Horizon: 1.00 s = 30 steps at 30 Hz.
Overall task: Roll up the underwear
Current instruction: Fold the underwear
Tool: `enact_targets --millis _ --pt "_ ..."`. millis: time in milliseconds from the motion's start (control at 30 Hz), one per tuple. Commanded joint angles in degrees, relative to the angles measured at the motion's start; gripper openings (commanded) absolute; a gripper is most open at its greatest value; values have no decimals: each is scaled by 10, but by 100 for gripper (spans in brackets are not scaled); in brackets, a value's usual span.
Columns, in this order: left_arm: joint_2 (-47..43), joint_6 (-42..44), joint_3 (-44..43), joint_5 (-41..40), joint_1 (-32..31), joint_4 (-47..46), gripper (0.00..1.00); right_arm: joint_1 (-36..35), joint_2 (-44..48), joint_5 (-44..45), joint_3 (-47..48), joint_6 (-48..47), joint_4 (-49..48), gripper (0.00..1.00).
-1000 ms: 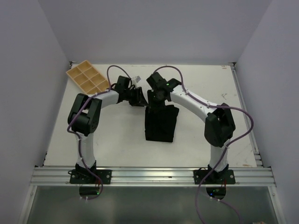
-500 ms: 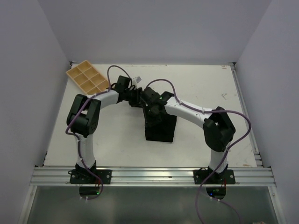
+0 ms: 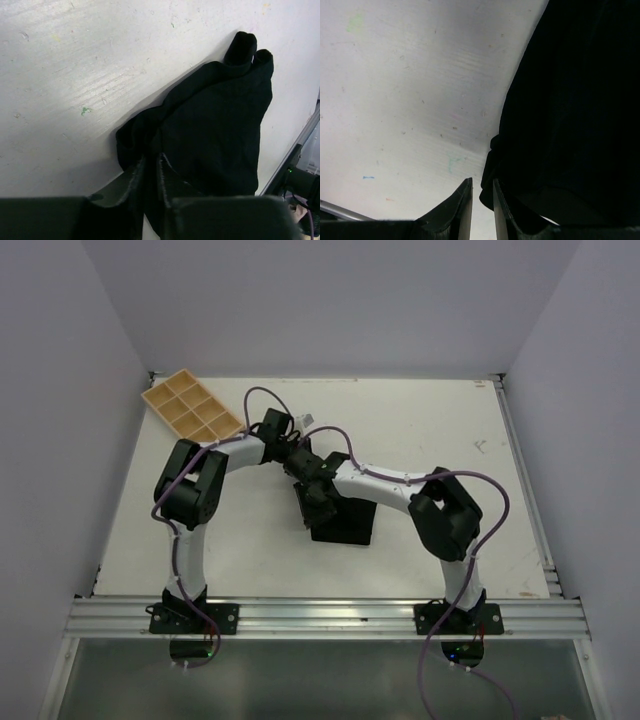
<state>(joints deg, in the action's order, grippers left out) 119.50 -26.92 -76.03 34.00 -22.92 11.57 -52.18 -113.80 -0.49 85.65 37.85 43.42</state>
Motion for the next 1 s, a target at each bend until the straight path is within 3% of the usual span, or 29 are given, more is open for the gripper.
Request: enact_targets --millis 0,167,433,967 --pt "-5 22 -20 -12 1 13 12 -9 2 15 -4 3 -12 27" --pt "-12 24 -18 -14 1 16 0 -11 22 16 17 -1 10 27" --pt "-25 30 -16 -15 1 17 0 -10 69 57 -9 14 22 26" --pt "-23 40 -22 -38 1 29 0 -12 20 63 -46 -1 -14 24"
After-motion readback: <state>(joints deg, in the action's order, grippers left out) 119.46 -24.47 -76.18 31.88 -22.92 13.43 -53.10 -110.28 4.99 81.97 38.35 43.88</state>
